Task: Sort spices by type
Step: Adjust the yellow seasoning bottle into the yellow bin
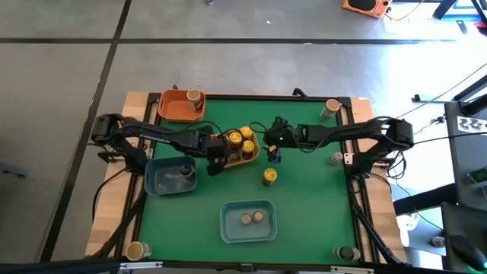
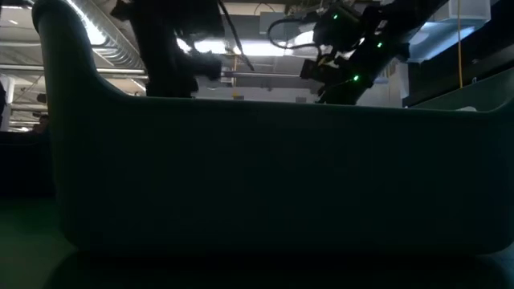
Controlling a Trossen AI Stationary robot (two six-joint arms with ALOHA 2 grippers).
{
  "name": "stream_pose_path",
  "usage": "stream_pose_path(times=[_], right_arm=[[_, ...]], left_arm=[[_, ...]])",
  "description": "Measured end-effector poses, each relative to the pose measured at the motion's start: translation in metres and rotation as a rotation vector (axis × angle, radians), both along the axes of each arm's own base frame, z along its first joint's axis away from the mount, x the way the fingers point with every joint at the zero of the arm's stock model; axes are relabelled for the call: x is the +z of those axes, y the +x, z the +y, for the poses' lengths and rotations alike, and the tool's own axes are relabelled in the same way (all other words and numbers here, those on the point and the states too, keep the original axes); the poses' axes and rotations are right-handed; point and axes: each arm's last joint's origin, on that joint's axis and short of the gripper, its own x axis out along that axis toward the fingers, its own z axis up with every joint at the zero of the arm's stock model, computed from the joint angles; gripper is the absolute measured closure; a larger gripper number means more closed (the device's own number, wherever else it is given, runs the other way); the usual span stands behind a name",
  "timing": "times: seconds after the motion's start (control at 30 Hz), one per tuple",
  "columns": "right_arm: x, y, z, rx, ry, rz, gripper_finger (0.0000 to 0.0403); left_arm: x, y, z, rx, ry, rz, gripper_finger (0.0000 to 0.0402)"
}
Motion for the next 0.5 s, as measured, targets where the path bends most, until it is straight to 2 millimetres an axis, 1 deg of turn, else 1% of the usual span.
stream_pose_path(times=[0.17,0.27,0.4,0.5], right_arm=[[0.019,-0.012,0.002,0.0,0.003,-0.026,0.0081],[0.028,-0.018,0.004,0.01,0.012,-0.048,0.0081],[0.034,-0.02,0.005,0.035,0.042,-0.08,0.0081],[0.035,-0.019,0.006,0.037,0.062,-0.1,0.0081]], left_arm=[[0.023,-0.008,-0.012,-0.033,-0.002,-0.095,0.0396],[0.031,-0.012,-0.02,-0.064,-0.023,-0.128,0.0396],[0.031,-0.013,-0.029,-0.102,-0.053,-0.127,0.0396],[0.027,-0.008,-0.024,-0.086,-0.049,-0.143,0.0396]])
